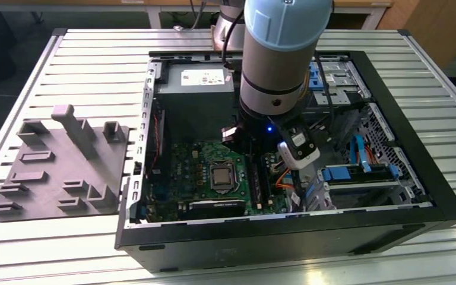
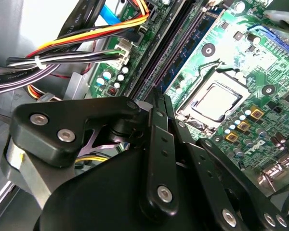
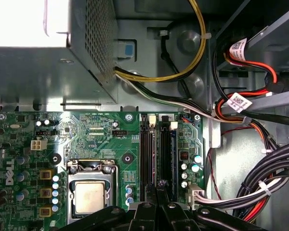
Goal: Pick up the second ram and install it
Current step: 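Insert the second ram into the second slot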
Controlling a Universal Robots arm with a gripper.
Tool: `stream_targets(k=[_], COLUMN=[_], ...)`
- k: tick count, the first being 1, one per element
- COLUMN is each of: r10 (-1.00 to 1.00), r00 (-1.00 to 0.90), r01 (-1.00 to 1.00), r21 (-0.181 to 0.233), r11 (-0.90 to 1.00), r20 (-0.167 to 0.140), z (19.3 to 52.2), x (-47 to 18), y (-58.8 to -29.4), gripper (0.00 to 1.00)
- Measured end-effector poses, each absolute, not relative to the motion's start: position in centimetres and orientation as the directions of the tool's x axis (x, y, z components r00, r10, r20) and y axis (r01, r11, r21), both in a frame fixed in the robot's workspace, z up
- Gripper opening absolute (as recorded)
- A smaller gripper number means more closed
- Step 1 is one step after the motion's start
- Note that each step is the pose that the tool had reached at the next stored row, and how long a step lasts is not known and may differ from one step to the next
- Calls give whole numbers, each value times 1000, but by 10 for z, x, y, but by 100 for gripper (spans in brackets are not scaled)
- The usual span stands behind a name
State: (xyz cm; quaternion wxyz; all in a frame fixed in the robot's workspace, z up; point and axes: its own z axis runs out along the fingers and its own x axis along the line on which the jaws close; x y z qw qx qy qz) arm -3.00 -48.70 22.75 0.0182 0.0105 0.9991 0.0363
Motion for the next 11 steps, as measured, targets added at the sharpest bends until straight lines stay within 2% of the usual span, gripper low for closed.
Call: stream_targets(k=[11], r10=[22], r00=[-999], r01=[20], r21=[73], r11=[997], r20=[-36], z=[226], x=[-30], y=[-487], gripper=[12])
